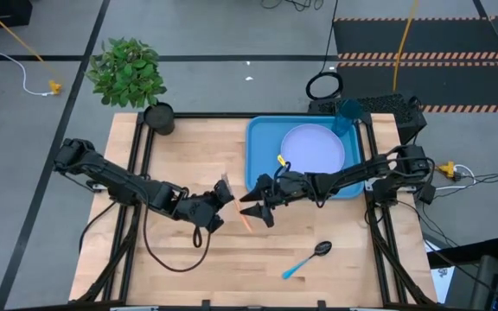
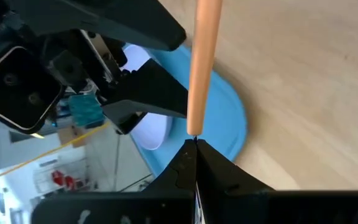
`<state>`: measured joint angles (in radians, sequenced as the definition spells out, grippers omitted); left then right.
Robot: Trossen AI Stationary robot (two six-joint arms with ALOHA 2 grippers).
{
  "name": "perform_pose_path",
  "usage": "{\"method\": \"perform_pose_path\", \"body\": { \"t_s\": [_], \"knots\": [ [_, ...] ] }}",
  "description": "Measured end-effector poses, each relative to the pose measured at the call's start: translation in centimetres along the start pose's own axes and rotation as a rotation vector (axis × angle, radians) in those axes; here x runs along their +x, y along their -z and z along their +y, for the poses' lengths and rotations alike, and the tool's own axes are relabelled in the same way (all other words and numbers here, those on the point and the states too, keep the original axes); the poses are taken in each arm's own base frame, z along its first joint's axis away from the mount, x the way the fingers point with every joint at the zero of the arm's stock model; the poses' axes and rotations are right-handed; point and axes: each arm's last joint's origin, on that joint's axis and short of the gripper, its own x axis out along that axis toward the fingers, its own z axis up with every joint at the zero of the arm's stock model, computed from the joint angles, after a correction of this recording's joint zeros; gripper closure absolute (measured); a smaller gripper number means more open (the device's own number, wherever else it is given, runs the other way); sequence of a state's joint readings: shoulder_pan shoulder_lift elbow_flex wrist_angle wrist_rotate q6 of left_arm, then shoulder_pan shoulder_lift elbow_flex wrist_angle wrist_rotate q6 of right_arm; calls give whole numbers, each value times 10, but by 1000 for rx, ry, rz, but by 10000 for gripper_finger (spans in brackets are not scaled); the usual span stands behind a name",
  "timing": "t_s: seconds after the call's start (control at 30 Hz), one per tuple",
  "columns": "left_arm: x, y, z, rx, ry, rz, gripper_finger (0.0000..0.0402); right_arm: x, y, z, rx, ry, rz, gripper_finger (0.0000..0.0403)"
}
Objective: Pick and place plate/cup/fork/spoon on tray
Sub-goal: Put the brown fork on the blue tray to the left of the purple plate
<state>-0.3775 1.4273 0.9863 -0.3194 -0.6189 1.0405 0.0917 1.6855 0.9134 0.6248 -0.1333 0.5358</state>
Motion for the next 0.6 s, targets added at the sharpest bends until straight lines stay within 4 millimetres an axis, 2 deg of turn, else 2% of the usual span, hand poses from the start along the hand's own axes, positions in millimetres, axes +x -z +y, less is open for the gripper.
{"method": "perform_pose_path", "body": {
  "t_s": [0.4,0.5,0.6],
  "knots": [
    [-1,-5,10,88,-95,-33,401,0,-4,3,-13,-27,-44,170],
    [-1,-6,11,115,-107,-37,401,0,-5,3,-14,-30,-47,192],
    [-1,-6,12,135,-113,-36,401,0,-5,3,-17,-31,-48,231]
  ]
}}
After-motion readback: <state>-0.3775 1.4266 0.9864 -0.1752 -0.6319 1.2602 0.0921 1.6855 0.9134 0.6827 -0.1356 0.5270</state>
